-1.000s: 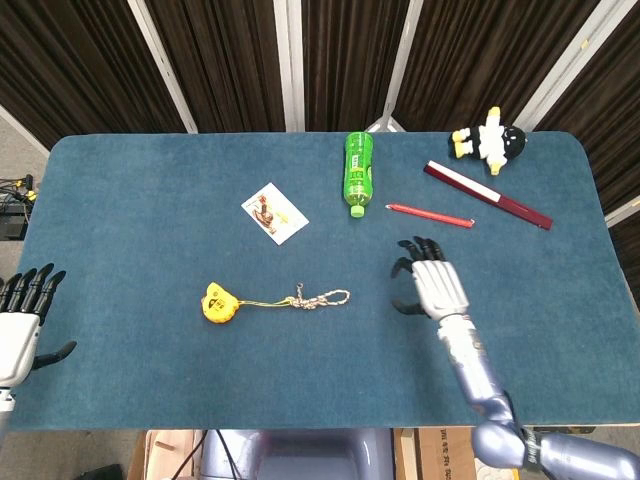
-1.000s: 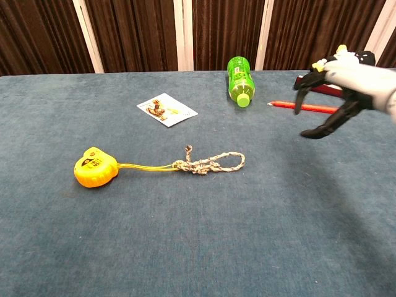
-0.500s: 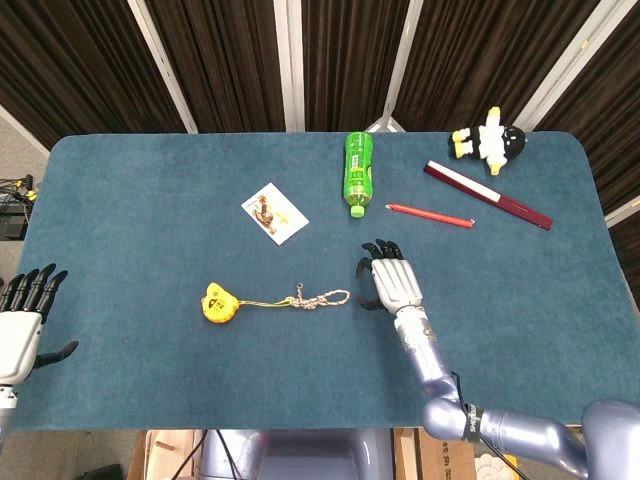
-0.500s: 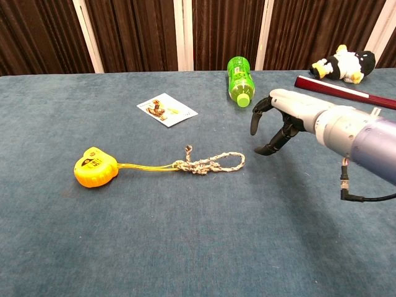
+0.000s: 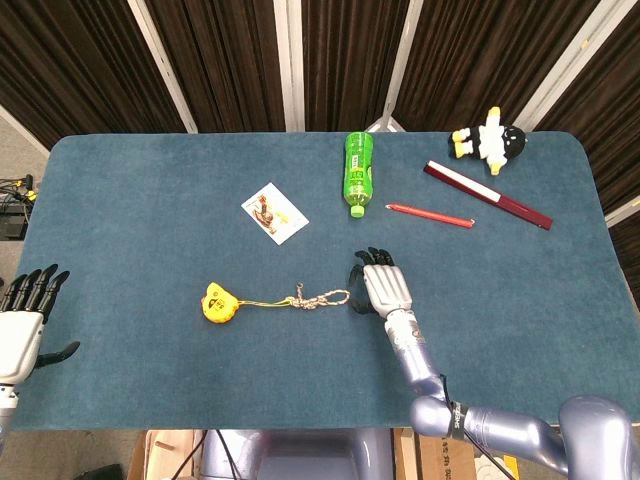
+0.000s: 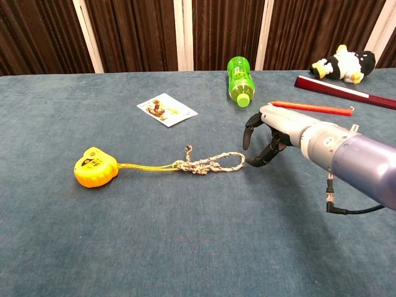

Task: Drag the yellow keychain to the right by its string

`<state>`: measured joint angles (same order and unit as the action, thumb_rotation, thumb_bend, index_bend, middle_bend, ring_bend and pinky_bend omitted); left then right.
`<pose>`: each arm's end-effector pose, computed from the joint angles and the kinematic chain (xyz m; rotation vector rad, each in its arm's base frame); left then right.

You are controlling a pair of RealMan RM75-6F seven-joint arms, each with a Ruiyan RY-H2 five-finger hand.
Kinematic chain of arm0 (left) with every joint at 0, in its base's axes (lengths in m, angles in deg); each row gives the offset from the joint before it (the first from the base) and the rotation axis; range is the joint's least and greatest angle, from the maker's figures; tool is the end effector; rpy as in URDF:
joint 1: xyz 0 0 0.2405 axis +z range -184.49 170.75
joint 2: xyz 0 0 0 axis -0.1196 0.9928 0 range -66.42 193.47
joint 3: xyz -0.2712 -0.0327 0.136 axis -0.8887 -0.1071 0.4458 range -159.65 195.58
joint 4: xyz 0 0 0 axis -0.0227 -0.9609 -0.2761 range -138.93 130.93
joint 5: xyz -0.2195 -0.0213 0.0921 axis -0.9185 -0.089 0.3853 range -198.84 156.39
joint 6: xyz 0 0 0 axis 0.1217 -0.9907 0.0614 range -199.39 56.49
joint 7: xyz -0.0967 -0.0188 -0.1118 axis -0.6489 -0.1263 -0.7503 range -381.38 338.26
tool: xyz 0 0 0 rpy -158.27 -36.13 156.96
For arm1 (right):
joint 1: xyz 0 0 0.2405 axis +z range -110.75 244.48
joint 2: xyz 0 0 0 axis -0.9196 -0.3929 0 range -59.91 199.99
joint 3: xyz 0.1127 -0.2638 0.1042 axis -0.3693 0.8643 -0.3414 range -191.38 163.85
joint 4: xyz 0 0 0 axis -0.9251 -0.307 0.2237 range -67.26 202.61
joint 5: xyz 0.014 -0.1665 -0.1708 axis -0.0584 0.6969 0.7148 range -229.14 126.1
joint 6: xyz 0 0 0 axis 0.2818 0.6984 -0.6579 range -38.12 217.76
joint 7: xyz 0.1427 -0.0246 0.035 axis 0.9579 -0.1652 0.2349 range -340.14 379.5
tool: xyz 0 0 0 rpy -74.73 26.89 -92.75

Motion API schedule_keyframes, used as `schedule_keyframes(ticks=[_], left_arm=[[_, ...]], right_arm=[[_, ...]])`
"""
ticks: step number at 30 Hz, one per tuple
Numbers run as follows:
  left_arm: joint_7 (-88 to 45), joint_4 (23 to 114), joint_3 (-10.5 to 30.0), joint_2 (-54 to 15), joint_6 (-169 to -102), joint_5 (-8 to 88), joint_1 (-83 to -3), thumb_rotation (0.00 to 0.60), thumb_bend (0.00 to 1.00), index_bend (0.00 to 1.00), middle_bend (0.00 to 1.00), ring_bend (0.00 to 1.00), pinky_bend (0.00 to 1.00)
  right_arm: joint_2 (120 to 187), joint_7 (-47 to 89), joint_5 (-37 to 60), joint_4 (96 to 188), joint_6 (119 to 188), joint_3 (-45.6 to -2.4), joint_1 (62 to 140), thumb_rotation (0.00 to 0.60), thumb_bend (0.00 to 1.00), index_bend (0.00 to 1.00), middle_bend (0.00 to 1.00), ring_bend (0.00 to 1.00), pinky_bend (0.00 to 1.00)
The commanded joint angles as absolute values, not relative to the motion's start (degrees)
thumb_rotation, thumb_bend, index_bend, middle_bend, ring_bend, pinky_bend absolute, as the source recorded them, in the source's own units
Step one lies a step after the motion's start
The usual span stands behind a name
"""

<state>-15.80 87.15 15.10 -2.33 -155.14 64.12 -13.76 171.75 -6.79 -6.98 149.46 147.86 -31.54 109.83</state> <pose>-0.3642 0.2053 0.1419 -1.4374 -0.8338 -0.8460 -0.1562 -0.3866 -0.1036 1.6058 -1.3007 0.9189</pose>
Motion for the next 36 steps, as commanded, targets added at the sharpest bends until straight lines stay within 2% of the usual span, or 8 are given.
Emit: schedule_keyframes(ticks=[1, 29, 36], left_arm=[[-15.87, 87.15, 15.08, -2.33, -155.11, 64.08, -13.79, 0.6, 0.0, 0.0, 0.0, 0.0, 0.0], [-16.57, 87.14, 15.14, -2.27, -154.36, 63.37, -14.04, 0.6, 0.0, 0.0, 0.0, 0.0, 0.0], [-16.75, 87.25, 15.17, -2.22, -154.25, 63.29, -14.07, 0.6, 0.0, 0.0, 0.0, 0.0, 0.0]], right_arm=[[172.12, -6.53, -7.19, 148.86, 147.76, -31.5, 110.01, 0.6, 0.35, 0.52, 0.18, 0.0, 0.01], [174.14, -5.5, -7.55, 147.01, 147.61, -31.05, 111.05, 0.6, 0.38, 0.54, 0.19, 0.0, 0.01], [174.41, -5.47, -7.67, 146.89, 147.48, -30.76, 111.12, 0.6, 0.43, 0.58, 0.21, 0.0, 0.01]])
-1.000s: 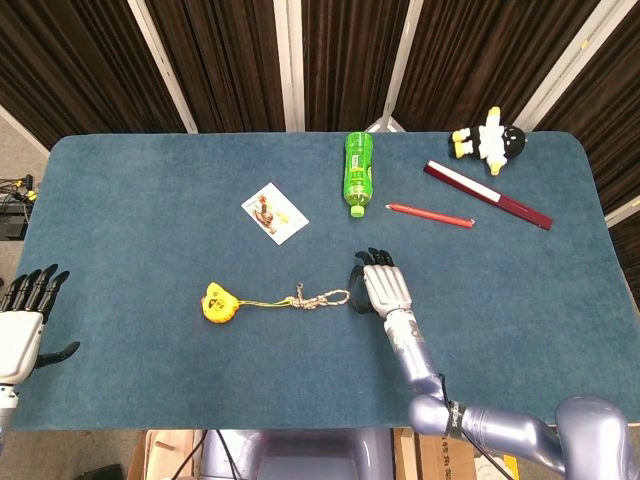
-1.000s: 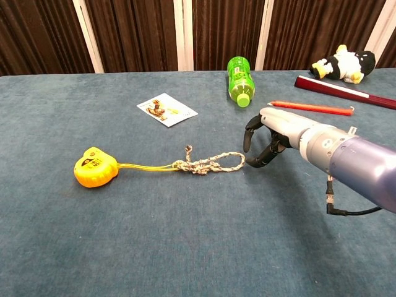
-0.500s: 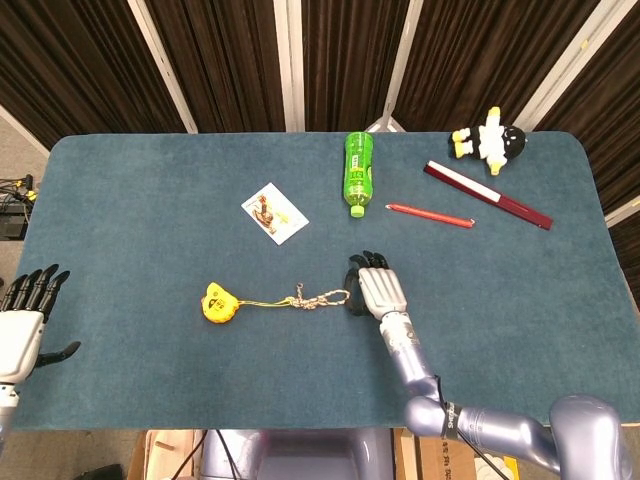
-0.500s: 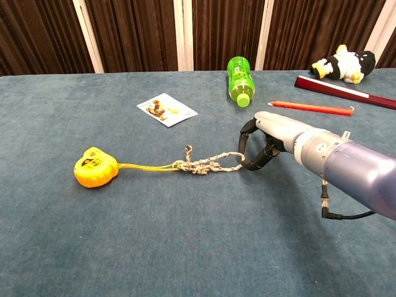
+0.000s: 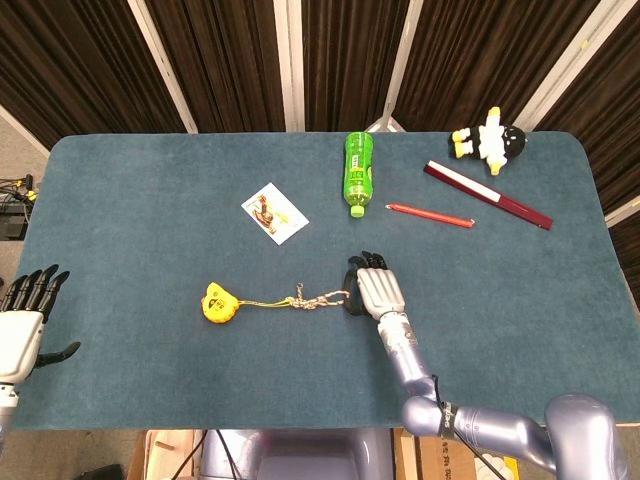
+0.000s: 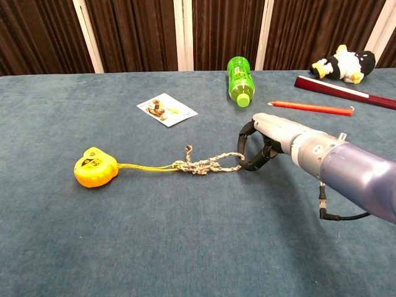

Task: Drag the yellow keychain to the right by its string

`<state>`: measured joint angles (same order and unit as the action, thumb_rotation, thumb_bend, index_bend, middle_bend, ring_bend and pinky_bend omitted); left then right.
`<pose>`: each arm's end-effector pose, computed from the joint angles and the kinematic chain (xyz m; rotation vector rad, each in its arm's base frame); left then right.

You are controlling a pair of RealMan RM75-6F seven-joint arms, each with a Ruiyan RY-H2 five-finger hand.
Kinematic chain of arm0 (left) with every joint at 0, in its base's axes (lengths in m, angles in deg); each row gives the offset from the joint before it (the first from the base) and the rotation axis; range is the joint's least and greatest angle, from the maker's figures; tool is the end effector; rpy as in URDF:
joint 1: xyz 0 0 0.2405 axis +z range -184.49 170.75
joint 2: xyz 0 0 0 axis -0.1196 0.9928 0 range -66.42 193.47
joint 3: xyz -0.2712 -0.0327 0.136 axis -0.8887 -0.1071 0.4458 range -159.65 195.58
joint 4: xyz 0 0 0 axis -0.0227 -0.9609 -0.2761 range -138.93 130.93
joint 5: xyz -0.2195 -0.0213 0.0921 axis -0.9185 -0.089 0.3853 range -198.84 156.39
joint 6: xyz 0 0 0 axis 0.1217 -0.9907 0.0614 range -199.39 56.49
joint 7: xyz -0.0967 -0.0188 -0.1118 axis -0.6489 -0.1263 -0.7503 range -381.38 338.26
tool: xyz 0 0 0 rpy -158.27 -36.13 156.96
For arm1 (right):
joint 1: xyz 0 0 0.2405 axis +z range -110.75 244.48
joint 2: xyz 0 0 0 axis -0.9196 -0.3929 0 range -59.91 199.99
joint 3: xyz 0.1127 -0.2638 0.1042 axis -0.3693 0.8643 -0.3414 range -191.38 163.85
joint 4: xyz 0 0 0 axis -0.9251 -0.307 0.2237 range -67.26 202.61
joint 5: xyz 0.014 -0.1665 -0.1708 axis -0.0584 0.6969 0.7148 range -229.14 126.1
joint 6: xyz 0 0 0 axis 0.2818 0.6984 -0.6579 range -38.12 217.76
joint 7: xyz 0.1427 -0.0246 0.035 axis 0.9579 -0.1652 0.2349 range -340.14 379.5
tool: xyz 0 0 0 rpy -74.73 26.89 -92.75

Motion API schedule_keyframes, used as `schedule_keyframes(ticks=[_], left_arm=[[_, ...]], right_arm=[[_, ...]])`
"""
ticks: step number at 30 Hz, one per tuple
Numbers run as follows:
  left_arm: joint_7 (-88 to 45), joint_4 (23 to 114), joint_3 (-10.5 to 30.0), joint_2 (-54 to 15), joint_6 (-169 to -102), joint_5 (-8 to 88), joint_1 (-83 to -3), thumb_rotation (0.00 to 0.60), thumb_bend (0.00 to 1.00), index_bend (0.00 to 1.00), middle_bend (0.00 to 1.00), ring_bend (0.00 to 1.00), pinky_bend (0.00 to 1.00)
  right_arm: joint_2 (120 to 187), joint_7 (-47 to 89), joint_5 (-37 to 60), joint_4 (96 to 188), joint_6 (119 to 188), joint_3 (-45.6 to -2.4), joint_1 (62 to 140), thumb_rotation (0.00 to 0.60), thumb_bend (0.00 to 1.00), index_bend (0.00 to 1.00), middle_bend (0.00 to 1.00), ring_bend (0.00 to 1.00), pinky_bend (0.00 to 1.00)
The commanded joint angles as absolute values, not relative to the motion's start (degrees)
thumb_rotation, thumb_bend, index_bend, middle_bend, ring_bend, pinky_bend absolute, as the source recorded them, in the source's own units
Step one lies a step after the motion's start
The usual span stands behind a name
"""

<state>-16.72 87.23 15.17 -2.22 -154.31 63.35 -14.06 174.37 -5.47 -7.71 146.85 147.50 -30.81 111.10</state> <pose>-0.3657 0.2069 0.1411 -1.4334 -0.8601 -0.8454 -0.1511 -0.3844 -0.1213 1.6131 -1.3309 0.9164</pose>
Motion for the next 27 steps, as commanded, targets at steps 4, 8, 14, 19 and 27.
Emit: schedule_keyframes(ticks=[4, 8, 14, 19, 27], left_arm=[[-16.84, 87.27, 15.14, -2.21, -154.13, 63.14, -14.11, 0.6, 0.0, 0.0, 0.0, 0.0, 0.0], [-16.98, 87.31, 15.11, -2.16, -154.0, 62.93, -14.13, 0.6, 0.0, 0.0, 0.0, 0.0, 0.0], [-17.16, 87.4, 15.16, -2.09, -154.04, 63.06, -14.14, 0.6, 0.0, 0.0, 0.0, 0.0, 0.0], [-17.16, 87.41, 15.17, -2.09, -154.18, 63.12, -14.1, 0.6, 0.0, 0.0, 0.0, 0.0, 0.0], [-16.91, 87.35, 15.24, -2.16, -154.55, 63.43, -14.03, 0.6, 0.0, 0.0, 0.0, 0.0, 0.0]], right_arm=[[174.54, -5.21, -7.5, 147.15, 147.64, -30.82, 111.13, 0.6, 0.45, 0.6, 0.23, 0.01, 0.01], [174.4, -5.04, -7.39, 147.81, 147.87, -30.94, 111.09, 0.6, 0.47, 0.63, 0.24, 0.01, 0.01], [173.67, -4.86, -6.63, 149.5, 148.82, -30.76, 110.64, 0.6, 0.49, 0.65, 0.25, 0.01, 0.01], [172.65, -4.63, -5.87, 151.23, 149.52, -30.43, 110.07, 0.6, 0.51, 0.67, 0.26, 0.01, 0.01], [170.19, -4.82, -5.19, 153.57, 150.92, -29.87, 108.87, 0.6, 0.53, 0.68, 0.26, 0.02, 0.01]])
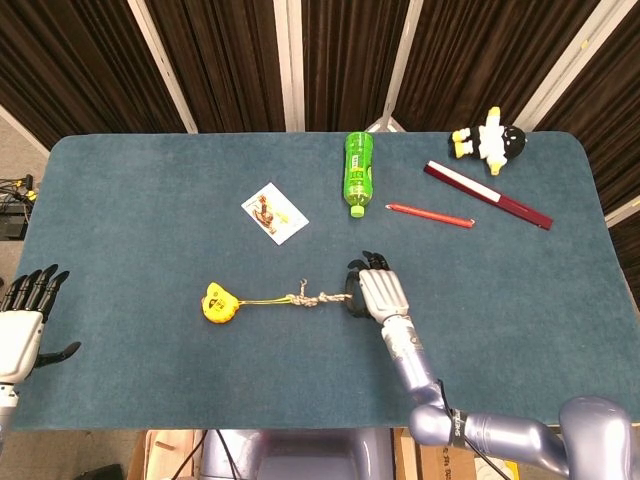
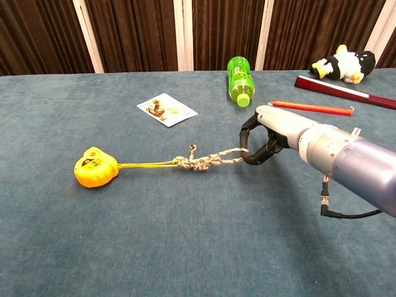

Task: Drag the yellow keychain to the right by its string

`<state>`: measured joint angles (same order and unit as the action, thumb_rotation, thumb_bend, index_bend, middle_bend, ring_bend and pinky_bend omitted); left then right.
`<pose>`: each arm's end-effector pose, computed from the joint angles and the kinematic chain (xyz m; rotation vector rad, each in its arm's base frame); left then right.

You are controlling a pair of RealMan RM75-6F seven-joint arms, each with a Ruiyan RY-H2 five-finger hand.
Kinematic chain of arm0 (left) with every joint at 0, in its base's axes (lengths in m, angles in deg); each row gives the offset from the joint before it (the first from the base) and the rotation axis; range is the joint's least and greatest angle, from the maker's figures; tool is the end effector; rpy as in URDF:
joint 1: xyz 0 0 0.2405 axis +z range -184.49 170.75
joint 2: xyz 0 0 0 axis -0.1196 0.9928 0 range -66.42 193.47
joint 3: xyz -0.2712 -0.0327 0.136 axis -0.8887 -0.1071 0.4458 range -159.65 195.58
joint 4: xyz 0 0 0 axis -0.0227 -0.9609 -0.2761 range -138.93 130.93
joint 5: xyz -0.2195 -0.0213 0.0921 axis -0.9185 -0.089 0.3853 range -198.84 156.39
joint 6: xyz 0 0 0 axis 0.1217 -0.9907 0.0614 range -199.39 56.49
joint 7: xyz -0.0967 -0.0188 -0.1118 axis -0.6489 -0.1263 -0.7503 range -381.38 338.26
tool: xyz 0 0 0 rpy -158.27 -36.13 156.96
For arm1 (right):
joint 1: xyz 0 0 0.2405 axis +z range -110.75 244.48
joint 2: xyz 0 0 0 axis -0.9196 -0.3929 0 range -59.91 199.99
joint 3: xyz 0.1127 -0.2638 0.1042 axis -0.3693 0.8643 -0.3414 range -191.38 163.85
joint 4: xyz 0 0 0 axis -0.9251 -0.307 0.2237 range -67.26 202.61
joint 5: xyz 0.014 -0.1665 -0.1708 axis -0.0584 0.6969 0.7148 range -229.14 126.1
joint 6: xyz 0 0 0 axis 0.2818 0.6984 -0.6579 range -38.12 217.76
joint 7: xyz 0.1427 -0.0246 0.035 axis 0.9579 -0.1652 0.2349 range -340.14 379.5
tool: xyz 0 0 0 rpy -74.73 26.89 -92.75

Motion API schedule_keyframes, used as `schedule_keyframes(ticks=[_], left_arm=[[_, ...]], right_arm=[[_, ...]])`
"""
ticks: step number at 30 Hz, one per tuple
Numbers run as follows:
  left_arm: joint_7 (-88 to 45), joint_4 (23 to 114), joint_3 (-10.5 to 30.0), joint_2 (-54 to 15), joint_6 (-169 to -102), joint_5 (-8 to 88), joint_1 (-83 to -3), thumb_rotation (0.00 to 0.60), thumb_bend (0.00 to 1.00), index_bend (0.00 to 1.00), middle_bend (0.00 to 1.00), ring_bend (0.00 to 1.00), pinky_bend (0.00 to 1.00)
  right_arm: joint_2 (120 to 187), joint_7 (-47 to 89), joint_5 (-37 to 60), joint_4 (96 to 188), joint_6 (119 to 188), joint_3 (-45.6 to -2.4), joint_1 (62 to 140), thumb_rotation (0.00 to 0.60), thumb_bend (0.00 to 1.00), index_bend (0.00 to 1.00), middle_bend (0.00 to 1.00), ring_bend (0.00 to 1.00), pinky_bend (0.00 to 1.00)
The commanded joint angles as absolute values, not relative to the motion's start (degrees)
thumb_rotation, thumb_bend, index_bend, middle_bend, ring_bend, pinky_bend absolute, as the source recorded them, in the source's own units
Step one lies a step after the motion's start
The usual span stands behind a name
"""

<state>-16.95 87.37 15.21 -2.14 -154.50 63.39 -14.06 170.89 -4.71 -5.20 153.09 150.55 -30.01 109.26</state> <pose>-0.3651 0.2067 0.1417 -1.4310 -0.8618 -0.8511 -0.1494 -0.3735 -0.0990 1.6042 -1.3163 0.9720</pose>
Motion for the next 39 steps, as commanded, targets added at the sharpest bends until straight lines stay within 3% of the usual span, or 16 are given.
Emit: schedule_keyframes(ticks=[1, 39], left_arm=[[-16.9, 87.36, 15.25, -2.16, -154.58, 63.45, -14.01, 0.6, 0.0, 0.0, 0.0, 0.0, 0.0], [-15.8, 87.38, 15.3, -2.5, -155.15, 63.84, -13.97, 0.6, 0.0, 0.0, 0.0, 0.0, 0.0]], right_arm=[[169.87, -4.86, -5.3, 153.68, 151.02, -29.86, 108.72, 0.6, 0.53, 0.68, 0.26, 0.02, 0.01], [160.06, -2.5, -8.94, 151.12, 150.89, -31.99, 105.7, 0.6, 0.54, 0.7, 0.27, 0.02, 0.01]])
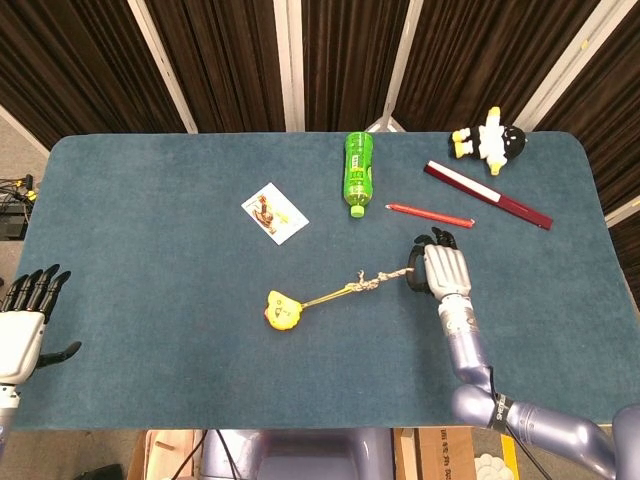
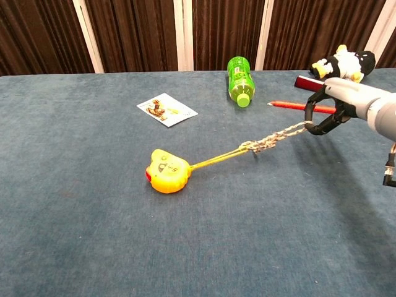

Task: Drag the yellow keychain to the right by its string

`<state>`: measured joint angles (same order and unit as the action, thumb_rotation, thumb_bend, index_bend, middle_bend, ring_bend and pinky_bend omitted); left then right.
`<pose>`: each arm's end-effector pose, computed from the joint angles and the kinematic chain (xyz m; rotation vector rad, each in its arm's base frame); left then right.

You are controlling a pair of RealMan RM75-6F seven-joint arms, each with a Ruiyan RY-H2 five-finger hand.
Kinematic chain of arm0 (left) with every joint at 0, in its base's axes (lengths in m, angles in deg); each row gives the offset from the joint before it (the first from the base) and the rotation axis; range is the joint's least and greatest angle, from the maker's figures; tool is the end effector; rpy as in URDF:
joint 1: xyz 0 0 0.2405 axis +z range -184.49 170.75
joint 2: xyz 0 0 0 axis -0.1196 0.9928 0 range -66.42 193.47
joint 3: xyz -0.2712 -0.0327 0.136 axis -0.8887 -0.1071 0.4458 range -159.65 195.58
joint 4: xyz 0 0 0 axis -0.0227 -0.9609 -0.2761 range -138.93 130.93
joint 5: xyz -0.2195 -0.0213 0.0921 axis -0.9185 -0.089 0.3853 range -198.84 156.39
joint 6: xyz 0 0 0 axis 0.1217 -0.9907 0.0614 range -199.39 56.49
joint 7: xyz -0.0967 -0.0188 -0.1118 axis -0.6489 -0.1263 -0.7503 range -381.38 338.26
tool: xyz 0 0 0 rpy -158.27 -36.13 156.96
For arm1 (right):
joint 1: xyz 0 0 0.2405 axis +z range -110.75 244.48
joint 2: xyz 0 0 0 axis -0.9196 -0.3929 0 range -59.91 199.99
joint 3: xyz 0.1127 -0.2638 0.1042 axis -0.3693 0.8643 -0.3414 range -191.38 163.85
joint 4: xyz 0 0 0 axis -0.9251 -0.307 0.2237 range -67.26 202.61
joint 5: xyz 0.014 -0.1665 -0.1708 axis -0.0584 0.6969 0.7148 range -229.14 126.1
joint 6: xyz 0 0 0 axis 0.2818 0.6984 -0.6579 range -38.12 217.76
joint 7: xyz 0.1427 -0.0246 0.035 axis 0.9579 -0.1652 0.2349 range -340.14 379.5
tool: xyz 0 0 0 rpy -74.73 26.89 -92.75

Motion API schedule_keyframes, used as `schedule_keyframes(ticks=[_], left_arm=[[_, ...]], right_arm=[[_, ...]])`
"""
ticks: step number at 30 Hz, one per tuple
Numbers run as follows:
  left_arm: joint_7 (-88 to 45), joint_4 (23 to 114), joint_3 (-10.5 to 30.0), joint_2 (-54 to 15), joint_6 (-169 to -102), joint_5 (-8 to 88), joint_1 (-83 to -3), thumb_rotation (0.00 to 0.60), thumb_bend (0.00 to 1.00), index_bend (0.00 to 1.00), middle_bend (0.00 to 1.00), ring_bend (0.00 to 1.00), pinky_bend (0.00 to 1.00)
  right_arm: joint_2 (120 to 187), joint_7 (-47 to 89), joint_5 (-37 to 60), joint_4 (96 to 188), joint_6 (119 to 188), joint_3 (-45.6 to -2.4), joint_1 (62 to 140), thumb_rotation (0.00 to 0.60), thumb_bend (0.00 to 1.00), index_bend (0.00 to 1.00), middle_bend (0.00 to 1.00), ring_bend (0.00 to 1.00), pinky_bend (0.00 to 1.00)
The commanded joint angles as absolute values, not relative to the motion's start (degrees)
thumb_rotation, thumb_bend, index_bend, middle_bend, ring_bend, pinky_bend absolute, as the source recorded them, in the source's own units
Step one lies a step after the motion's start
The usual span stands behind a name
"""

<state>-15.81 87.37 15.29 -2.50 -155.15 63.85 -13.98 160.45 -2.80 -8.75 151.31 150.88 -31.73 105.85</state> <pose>-0.3631 0.2058 0.1402 -1.4360 -0.8412 -0.8496 -0.2257 -0.4094 -0.0193 1.4037 -1.2398 0.8770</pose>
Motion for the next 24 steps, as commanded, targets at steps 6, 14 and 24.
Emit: schedule_keyframes(ticks=[6, 14, 24], left_arm=[[-15.7, 87.38, 15.28, -2.52, -155.28, 63.89, -13.94, 0.6, 0.0, 0.0, 0.0, 0.0, 0.0], [-15.38, 87.35, 15.3, -2.64, -155.44, 64.11, -13.96, 0.6, 0.0, 0.0, 0.0, 0.0, 0.0], [-15.23, 87.31, 15.32, -2.76, -155.62, 64.33, -13.96, 0.6, 0.0, 0.0, 0.0, 0.0, 0.0]], right_arm=[[158.58, -1.75, -9.27, 150.42, 150.86, -32.41, 105.19, 0.6, 0.54, 0.7, 0.27, 0.02, 0.01], [156.71, -0.64, -9.87, 149.33, 150.79, -33.12, 104.55, 0.6, 0.54, 0.7, 0.27, 0.02, 0.01], [154.92, -0.44, -11.74, 146.79, 150.58, -34.34, 104.39, 0.6, 0.54, 0.71, 0.27, 0.02, 0.01]])
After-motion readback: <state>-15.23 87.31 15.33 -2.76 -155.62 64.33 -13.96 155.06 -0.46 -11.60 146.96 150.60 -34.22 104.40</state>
